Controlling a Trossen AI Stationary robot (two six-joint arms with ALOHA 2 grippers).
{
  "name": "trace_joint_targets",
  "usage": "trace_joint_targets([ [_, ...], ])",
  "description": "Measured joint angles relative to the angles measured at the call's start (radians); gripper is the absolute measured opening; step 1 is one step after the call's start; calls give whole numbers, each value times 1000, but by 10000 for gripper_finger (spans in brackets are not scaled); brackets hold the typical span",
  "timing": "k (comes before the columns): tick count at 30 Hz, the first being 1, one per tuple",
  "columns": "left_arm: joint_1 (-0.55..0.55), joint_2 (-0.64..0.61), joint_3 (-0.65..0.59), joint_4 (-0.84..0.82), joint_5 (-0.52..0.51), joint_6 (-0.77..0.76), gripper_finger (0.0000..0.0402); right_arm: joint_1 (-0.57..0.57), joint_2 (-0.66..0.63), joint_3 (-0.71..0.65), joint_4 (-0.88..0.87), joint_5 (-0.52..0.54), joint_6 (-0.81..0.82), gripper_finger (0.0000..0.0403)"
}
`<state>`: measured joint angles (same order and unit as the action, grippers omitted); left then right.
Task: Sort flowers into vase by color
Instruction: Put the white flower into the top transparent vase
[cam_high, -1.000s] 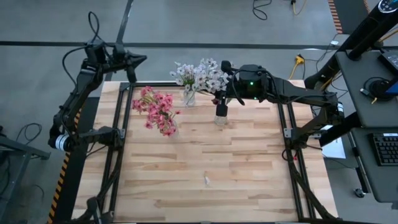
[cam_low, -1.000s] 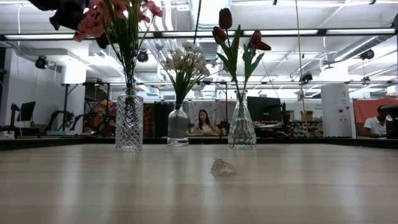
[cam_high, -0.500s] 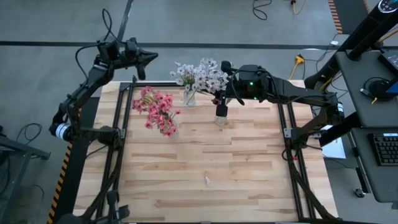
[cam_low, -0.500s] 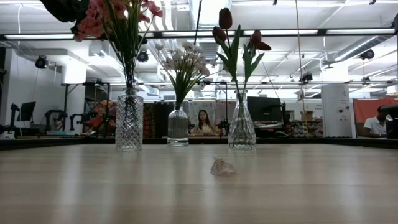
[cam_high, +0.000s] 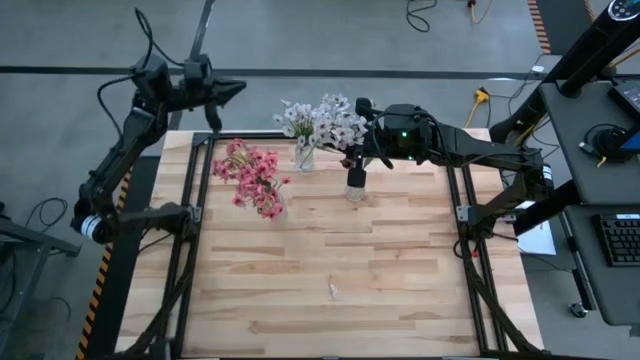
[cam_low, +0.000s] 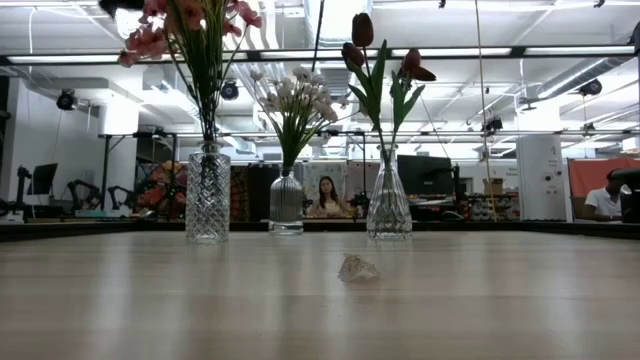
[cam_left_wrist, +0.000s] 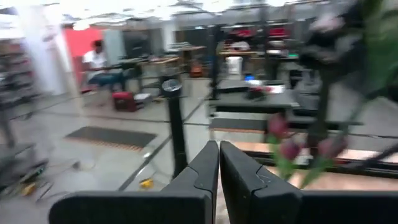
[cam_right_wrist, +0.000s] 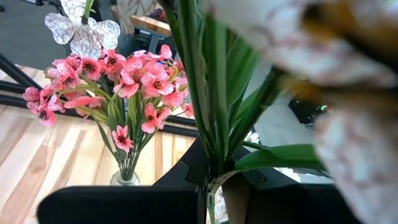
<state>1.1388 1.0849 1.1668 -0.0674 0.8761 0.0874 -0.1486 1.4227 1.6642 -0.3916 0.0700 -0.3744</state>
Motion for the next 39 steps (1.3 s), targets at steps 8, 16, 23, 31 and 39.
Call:
trace_joint_targets([
  [8, -210, -25, 262, -287, -145, 5, 0, 0, -3, 0, -12, 0, 46, 18],
  [16, -534, -69, 370, -483, -552, 31, 0, 18, -38, 0, -86, 0, 87, 18],
  [23, -932, -110, 338, -491, -947, 2, 0, 29, -82, 0, -69, 0, 87, 18],
  [31, -1350, -68, 325, -502, -1432, 51, 0, 33, -104, 0, -44, -33, 85, 18],
  [39, -1518, -55, 323, -503, -1660, 50, 0, 33, -9, 0, 11, -71, 61, 18],
])
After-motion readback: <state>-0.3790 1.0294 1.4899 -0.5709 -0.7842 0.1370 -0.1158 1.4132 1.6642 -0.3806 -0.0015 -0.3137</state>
